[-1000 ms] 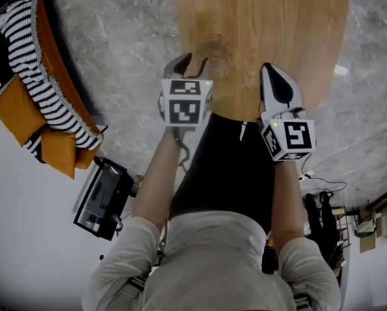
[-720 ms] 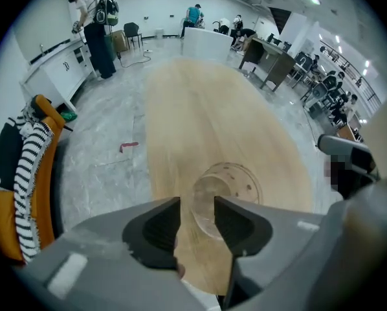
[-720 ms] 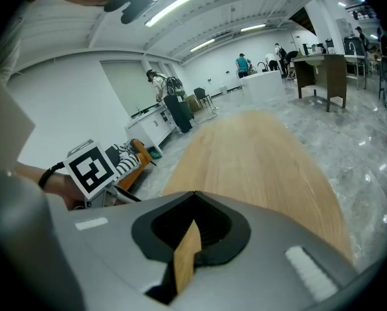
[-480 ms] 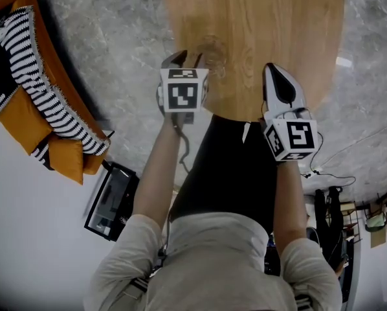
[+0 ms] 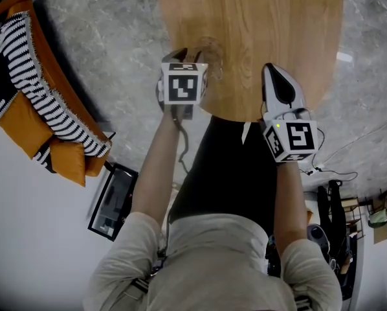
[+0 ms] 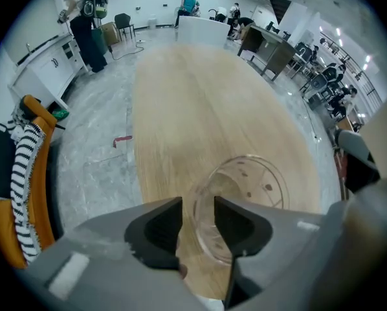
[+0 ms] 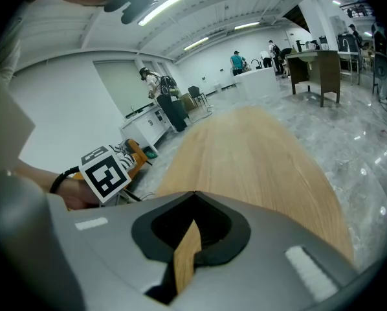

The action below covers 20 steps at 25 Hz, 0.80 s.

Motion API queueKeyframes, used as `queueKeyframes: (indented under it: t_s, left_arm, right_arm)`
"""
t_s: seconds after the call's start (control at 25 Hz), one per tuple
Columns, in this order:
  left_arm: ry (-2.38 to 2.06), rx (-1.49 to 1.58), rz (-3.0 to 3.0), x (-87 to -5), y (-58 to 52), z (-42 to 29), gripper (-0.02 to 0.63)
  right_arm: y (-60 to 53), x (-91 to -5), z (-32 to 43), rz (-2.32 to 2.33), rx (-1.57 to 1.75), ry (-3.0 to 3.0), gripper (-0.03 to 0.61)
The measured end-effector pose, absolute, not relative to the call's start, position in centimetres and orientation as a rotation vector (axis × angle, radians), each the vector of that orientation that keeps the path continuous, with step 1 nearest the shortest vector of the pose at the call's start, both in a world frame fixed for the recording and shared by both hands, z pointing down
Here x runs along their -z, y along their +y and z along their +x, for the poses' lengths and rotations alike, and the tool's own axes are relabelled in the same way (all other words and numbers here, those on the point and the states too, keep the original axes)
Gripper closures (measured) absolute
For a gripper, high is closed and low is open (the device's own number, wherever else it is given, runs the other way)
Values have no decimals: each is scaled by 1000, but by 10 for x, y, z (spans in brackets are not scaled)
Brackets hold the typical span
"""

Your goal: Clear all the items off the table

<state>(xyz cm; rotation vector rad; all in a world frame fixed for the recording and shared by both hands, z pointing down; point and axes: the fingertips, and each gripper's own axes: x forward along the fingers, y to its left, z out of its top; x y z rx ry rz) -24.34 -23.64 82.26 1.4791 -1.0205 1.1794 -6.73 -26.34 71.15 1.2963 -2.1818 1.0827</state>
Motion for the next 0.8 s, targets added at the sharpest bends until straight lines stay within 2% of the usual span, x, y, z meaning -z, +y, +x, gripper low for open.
queueKeyframes:
  t_s: [0.48,0.68,0.8]
  left_arm:
    - [-965,-1239,1437,-843,-228,-245,446]
    - [-1021,-1282,1440,-845,-231,-252,560]
    - [-1033,-1324,1453,-846,-231,-254,571]
  right_arm:
    - [-258,-713,-58,1302,-1093,-2179,572]
    - [-257,-712,-55,1299,-1097,-2180,572]
    - [-257,-713,-53,1299,-1096,-2185,572]
